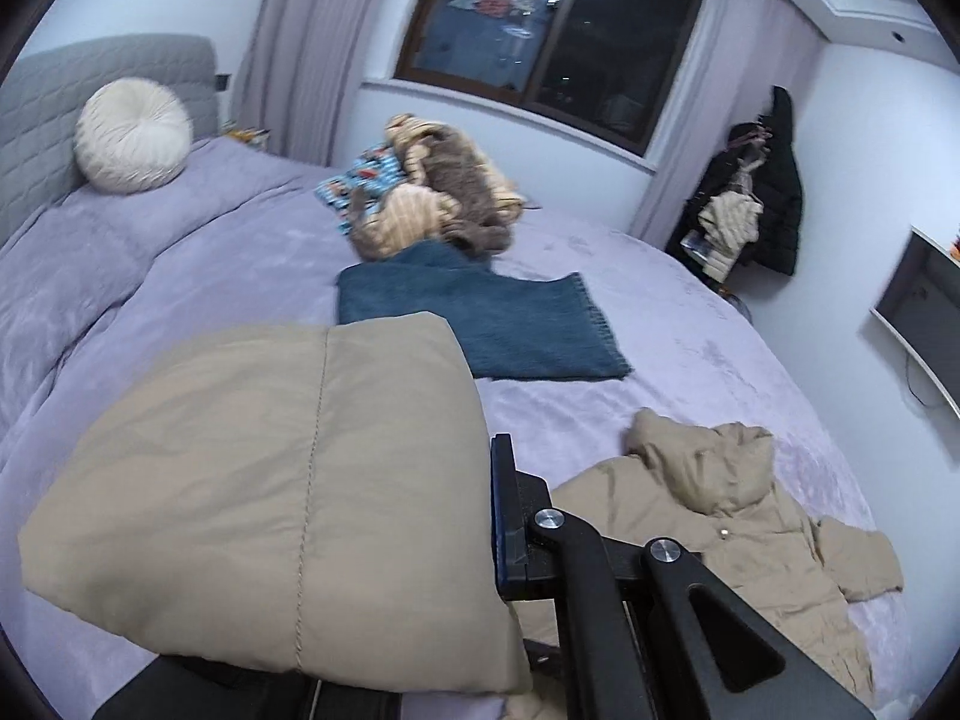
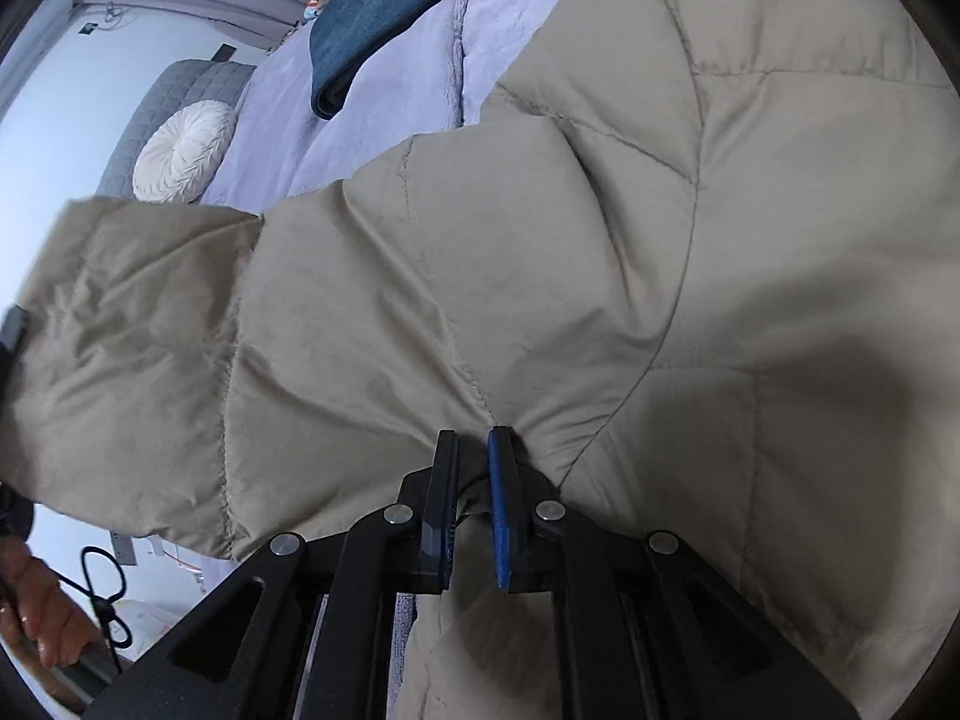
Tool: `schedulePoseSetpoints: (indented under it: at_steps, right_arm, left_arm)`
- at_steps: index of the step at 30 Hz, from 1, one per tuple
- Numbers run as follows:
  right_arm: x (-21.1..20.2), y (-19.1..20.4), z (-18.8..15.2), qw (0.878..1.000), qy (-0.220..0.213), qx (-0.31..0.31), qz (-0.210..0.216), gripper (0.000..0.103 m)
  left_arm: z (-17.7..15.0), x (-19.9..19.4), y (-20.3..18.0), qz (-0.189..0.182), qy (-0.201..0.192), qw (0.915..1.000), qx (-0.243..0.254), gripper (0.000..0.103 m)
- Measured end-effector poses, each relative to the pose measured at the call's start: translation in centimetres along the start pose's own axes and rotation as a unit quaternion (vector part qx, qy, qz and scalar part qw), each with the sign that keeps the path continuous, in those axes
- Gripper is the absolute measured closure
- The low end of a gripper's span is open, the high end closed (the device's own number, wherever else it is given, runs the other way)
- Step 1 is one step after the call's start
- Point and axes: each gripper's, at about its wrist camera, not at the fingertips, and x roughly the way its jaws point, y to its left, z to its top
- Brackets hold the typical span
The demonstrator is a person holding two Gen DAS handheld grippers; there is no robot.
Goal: Fold large clothes
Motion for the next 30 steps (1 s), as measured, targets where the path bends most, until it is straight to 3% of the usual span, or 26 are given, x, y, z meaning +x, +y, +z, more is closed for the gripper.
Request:
schedulePoseSetpoints:
  at_steps: [5,11,16,20,22,23,24,25,27,30]
  right_arm:
    - [-3.4,-1.1,-0.4,1.000,0.014,0.004,0.022,0.092]
    - [-14.5,-5.6,-3.0,0.996,-0.072,-0.009,-0.046,0.092]
    - [-22.0,-11.4,-5.5,0.985,-0.125,0.019,-0.119,0.092]
    - [-24.4,-15.2,-6.6,0.979,-0.136,0.055,-0.137,0.092]
    - [-24.9,-16.3,-7.0,0.979,-0.133,0.070,-0.135,0.092]
    - [-25.3,-16.9,-7.1,0.979,-0.133,0.077,-0.131,0.092]
    - [-25.3,-17.3,-6.9,0.979,-0.134,0.081,-0.128,0.092]
    - [-25.4,-17.3,-6.7,0.979,-0.135,0.082,-0.127,0.092]
    - [-25.5,-17.7,-6.5,0.979,-0.137,0.084,-0.125,0.091]
    - [-26.1,-18.2,-5.8,0.979,-0.135,0.084,-0.127,0.091]
  left_arm:
    - [0.9,2.0,-10.7,-0.079,0.014,0.9949,0.061,0.096]
    - [-3.5,8.4,-22.8,-0.107,0.089,0.9803,0.140,0.096]
    - [-10.3,15.3,-27.4,-0.075,0.177,0.9645,0.181,0.096]
    - [-15.2,18.5,-28.6,-0.026,0.221,0.9471,0.231,0.096]
    - [-16.4,18.4,-28.9,-0.018,0.217,0.9440,0.248,0.082]
    - [-16.6,18.0,-29.1,-0.031,0.217,0.9435,0.249,0.054]
    - [-16.7,17.7,-29.0,-0.043,0.218,0.9433,0.247,0.018]
    - [-16.8,17.2,-29.3,-0.049,0.211,0.9446,0.246,0.007]
    - [-16.5,15.7,-29.4,-0.051,0.186,0.9478,0.254,0.002]
    - [-15.9,13.8,-28.5,-0.059,0.193,0.9485,0.244,0.002]
